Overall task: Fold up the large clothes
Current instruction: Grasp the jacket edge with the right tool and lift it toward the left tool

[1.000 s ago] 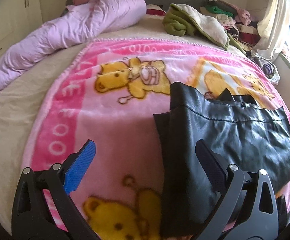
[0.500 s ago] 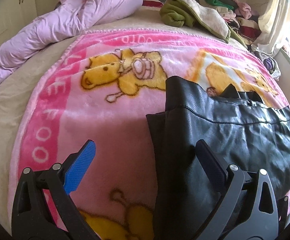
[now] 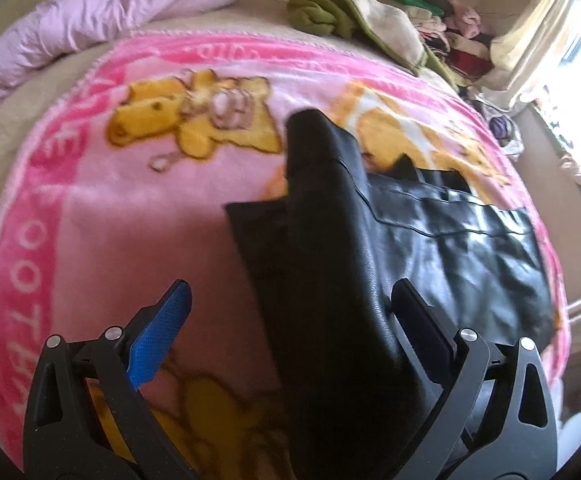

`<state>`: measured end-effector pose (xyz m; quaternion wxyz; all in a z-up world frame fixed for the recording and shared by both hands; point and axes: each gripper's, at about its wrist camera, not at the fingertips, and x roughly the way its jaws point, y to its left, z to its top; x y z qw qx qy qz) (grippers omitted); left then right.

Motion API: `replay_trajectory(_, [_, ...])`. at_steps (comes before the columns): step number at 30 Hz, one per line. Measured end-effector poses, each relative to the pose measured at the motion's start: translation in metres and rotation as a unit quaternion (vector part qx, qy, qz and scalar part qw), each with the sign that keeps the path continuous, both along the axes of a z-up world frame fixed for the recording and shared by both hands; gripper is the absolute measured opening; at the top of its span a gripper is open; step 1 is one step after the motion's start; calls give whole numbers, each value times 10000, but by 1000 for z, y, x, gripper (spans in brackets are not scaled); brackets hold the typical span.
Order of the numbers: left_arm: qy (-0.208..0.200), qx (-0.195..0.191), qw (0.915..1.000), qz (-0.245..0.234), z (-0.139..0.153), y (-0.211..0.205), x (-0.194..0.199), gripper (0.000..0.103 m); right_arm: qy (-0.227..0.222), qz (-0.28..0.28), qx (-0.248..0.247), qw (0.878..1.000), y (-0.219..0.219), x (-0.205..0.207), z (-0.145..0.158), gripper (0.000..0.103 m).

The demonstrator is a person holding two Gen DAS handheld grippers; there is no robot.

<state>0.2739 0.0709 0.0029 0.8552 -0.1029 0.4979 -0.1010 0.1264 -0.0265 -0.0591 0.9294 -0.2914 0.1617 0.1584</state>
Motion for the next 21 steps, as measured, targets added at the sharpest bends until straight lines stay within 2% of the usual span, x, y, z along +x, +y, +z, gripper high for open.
replay_trajectory(3, [-85,48,10000,-8,10,-9,-9,93,21,5,262,9997,-13,-4,10,22])
replay_trajectory(5, [-98,-149,9998,-98,16,-15,-13,93,-67,-50,461,9989,-22,-12,18,21])
replay_trajectory(8, [-226,-251,9990,-294,33,-33,-22,80,-152,-108,752,9970,-33,-20,29,21])
replay_trajectory(12, [-651,16,9972,-372,63,-60,-34,74,-254,-199,1082,9936,-52,-27,43,20])
replay_trajectory(19, [-1152,37,9922,-478,102,-104,-45,74,-404,-371,1545,9865,-100,-40,71,18])
replay_trajectory(21, [-1257,22,9907,-521,111,-118,-46,78,-440,-417,1624,9849,-113,-43,75,18])
